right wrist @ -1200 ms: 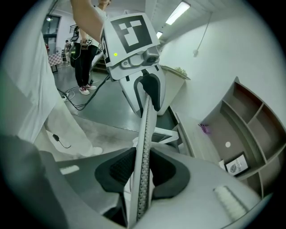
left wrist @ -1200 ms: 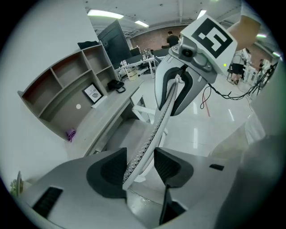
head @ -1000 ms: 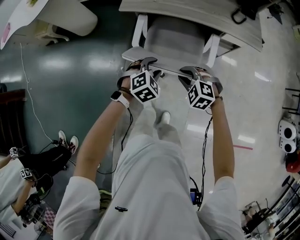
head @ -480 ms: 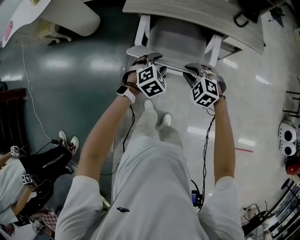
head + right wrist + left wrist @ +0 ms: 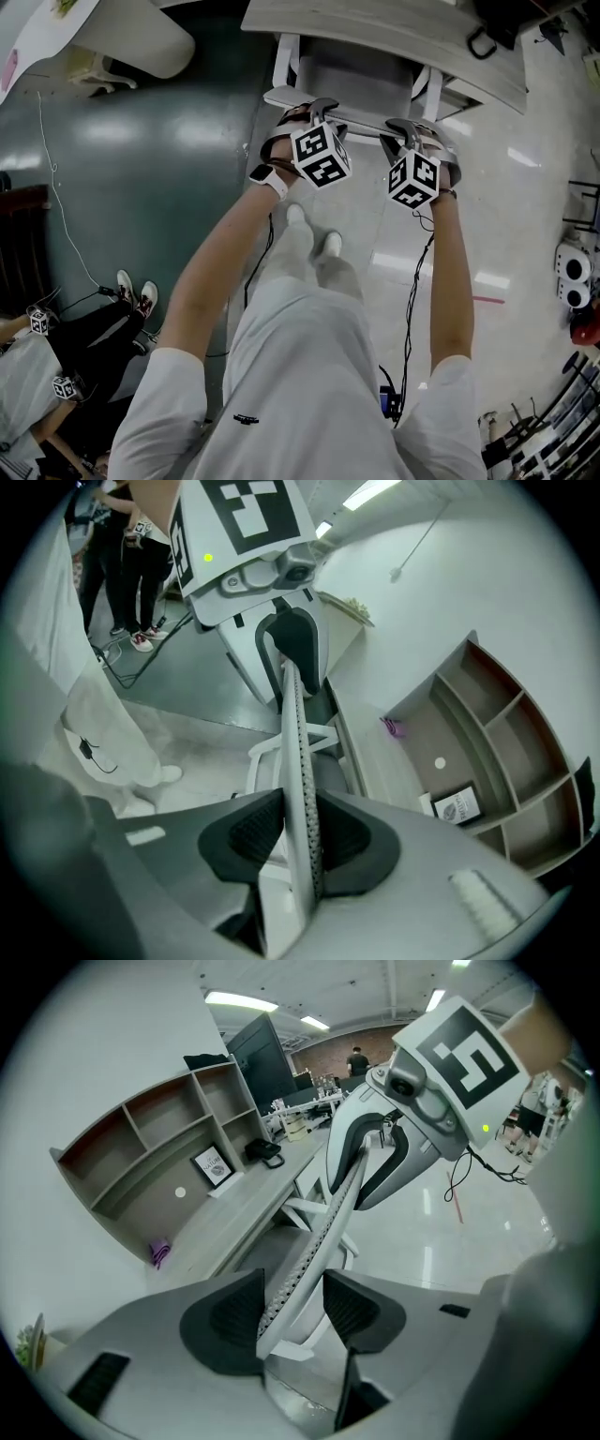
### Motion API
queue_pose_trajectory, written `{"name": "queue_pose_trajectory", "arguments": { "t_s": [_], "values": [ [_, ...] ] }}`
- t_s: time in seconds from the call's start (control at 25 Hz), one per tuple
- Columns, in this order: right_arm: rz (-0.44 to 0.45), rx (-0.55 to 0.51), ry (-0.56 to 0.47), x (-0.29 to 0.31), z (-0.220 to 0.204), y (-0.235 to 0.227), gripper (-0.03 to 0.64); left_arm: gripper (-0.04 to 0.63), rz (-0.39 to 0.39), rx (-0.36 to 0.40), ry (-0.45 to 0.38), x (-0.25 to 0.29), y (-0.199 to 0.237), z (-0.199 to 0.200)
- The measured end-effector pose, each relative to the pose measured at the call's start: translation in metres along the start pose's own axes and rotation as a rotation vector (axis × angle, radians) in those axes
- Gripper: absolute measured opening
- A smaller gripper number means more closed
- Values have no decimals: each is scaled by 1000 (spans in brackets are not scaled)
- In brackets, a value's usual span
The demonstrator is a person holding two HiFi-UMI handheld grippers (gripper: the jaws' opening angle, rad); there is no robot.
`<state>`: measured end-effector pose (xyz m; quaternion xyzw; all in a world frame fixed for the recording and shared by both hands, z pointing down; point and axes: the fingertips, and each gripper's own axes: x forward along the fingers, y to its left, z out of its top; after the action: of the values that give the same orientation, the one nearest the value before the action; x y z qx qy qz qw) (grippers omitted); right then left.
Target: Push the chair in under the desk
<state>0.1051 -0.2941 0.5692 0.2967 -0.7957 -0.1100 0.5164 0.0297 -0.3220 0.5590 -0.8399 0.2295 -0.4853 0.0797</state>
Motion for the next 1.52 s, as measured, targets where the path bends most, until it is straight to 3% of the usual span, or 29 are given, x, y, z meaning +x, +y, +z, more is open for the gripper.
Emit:
{"name": "queue_pose_trajectory", "arguments": {
  "t_s": [0.24, 0.4, 0.76, 1.04, 1.28, 1.36, 1.52],
  "values": [
    [-149, 34, 31, 19, -7, -45, 140, 195, 13, 1, -8, 26, 34, 17],
    [-247, 144, -24, 9, -5, -73, 164, 196, 16, 5, -15, 43, 58, 32],
    [-302, 509, -183, -46, 19, -86, 164, 199, 25, 1, -39, 71, 102, 50],
    [-359, 651, -292, -91, 36, -73, 164, 207, 54, 0, -60, 82, 125, 58],
    [-396, 716, -366, -111, 45, -72, 164, 207, 10, -75, -113, 77, 118, 60],
    [-403, 722, -377, -116, 48, -72, 164, 208, 36, -133, -182, 65, 119, 66],
    [-416, 775, -419, -133, 52, -71, 164, 207, 66, -328, -375, 16, 116, 76]
  ]
}}
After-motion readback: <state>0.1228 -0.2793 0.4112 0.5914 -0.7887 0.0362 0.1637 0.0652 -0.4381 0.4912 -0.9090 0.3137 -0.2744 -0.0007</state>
